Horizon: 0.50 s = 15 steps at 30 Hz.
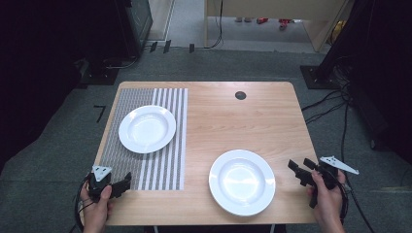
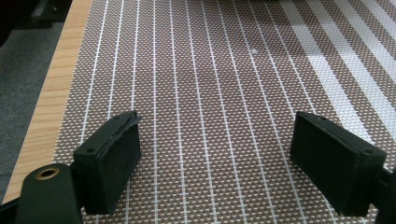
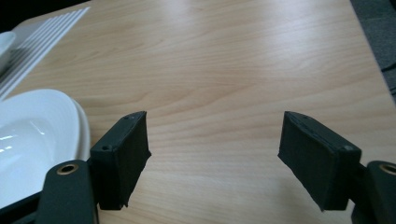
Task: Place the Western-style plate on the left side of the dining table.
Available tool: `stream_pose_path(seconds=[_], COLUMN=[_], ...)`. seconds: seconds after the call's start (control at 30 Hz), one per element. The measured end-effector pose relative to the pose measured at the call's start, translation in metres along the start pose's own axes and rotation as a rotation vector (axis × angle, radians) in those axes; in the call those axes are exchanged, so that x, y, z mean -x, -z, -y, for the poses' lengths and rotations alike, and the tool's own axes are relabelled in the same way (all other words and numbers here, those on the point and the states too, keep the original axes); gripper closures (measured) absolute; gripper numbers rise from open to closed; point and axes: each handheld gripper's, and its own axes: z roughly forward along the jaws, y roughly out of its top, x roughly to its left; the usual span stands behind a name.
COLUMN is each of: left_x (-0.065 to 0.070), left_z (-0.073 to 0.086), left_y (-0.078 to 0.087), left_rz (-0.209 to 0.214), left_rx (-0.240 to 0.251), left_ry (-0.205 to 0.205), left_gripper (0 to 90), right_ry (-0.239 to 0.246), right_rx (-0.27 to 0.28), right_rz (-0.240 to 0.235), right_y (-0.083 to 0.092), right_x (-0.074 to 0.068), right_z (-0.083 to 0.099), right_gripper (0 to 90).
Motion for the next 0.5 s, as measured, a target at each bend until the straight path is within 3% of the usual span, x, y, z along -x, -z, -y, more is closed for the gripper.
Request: stream_pose_path(seconds=[0.5], left_x=[0.0], left_z=[0.0], left_y=[0.0], left_rz=[0.0], left_rx=[0.0], left_ry=[0.001], left_gripper=[16.0], right_ry=[0.013], right_rx=[-0.045], right_rz=[0.084], right_y=[0.017], right_x=[0.027], right_z=[0.018], right_gripper=[23.3])
